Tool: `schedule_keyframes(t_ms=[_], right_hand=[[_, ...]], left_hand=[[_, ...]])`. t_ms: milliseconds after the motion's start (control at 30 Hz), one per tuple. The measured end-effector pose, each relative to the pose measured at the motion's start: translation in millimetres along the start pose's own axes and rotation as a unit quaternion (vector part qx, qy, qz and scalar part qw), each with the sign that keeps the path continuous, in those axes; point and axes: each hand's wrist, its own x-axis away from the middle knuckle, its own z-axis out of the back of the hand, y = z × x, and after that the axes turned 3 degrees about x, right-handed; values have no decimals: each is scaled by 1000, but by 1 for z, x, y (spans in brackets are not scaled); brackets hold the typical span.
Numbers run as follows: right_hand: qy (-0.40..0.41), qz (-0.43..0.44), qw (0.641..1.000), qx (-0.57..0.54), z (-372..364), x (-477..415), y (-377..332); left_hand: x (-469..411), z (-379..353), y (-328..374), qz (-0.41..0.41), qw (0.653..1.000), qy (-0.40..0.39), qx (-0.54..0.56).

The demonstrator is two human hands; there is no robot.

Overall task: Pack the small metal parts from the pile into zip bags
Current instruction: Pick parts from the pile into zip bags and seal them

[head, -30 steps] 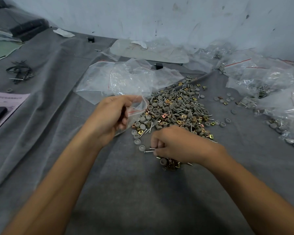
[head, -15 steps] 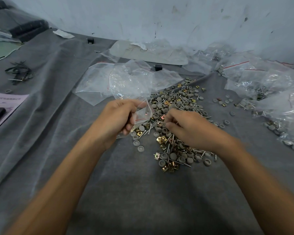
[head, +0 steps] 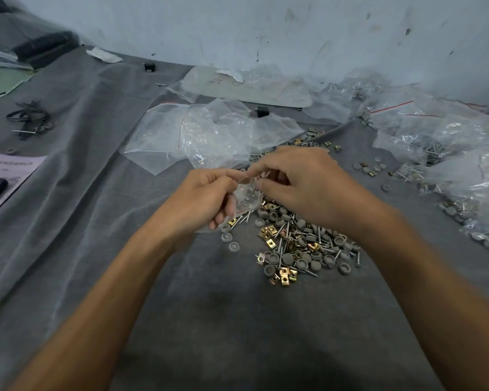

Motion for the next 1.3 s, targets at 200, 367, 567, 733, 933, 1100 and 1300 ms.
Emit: schedule_keyframes(t_ms=[200, 367, 567, 733, 933, 1100, 1300], right_hand=[[4, -2, 997, -76, -2, -2, -1], [42, -28, 988, -147, 3, 5, 14], [-191, -32, 980, 36, -15, 24, 29], [-262, -59, 960, 79, -30, 27, 32], [-249, -57, 959, 124, -33, 25, 40], [-250, -27, 956, 154, -39, 25, 44], [-245, -29, 956, 159, -45, 28, 50]], left_hand=[[1, 1, 3, -7, 1000, -1, 9], [3, 2, 6, -3, 1000, 14, 24], [4, 2, 12, 7, 999, 41, 30], [6, 1, 13, 17, 999, 42, 28], [6, 3, 13, 21, 999, 40, 27], [7, 4, 12, 16, 999, 37, 21], [7, 5, 12, 16, 999, 34, 23]])
